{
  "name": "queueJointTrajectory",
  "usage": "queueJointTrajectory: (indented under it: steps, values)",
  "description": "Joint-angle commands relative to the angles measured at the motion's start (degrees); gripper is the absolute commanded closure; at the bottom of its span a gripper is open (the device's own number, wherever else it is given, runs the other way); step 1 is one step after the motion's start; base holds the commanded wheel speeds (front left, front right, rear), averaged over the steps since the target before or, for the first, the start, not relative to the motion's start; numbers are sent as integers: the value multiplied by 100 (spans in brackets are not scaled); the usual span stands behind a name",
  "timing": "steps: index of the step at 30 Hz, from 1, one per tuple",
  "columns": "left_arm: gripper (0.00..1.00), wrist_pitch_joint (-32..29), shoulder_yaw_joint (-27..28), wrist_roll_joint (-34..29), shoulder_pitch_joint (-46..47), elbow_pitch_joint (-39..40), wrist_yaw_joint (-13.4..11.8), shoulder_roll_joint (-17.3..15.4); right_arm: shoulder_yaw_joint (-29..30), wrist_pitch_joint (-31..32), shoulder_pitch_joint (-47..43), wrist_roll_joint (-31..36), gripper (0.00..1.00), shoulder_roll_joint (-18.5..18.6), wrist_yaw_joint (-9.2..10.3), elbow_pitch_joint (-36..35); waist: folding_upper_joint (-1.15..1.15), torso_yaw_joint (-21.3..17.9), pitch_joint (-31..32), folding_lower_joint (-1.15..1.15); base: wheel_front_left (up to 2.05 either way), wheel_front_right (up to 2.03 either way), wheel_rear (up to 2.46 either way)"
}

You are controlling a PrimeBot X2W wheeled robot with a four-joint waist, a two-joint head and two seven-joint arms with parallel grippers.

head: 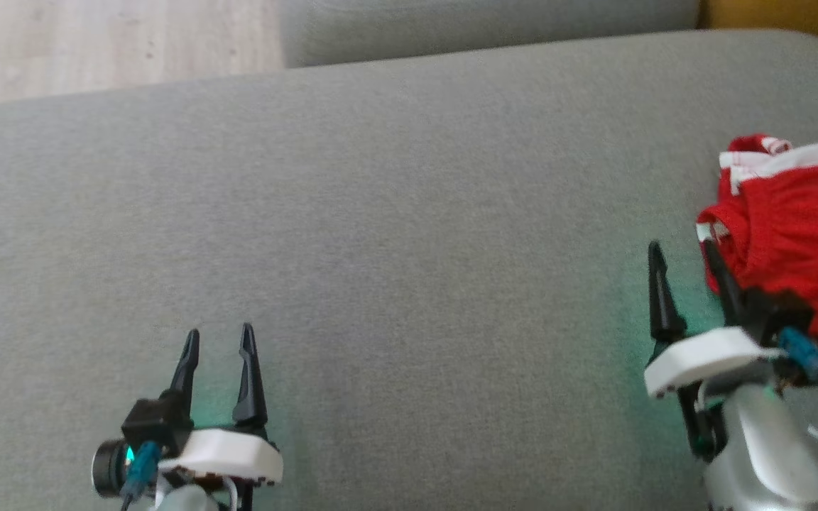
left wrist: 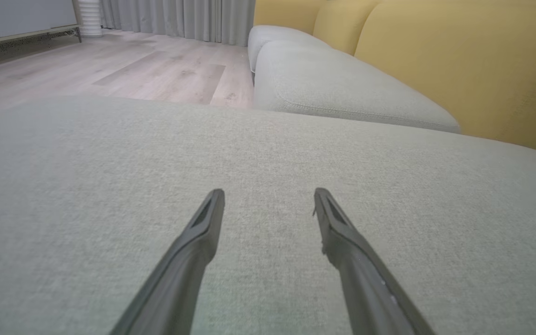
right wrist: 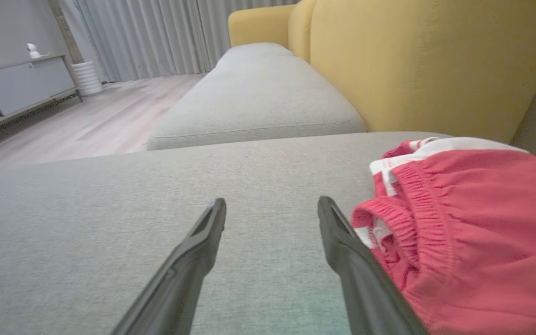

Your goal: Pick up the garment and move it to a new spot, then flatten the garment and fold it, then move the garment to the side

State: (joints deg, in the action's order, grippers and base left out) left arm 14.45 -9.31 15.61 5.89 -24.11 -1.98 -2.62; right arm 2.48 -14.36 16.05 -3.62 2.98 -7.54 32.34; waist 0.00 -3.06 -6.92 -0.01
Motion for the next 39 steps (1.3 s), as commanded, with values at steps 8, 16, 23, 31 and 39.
queueJointTrajectory:
  steps: [8,16,23,31,39]
  values:
    - [0,55,303,8,-213,109,-18,-26,-437,-63,-388,-370,0,-9,5,-135,0,315,494,1,0,0,0]
    - [0,55,416,110,-400,111,63,-26,-663,-63,-568,-508,0,-10,5,-44,0,382,682,1,0,0,0]
    - [100,-3,243,226,-521,-154,211,-1,-575,1,-716,-551,100,-21,0,165,0,418,708,1,0,0,0]
    - [100,-113,270,456,-542,-389,224,4,-516,102,-798,-803,100,-31,0,369,0,416,710,1,0,0,0]
    - [100,-251,356,997,-510,-274,278,2,-463,237,-829,-1411,100,-30,1,186,0,408,707,1,0,0,0]
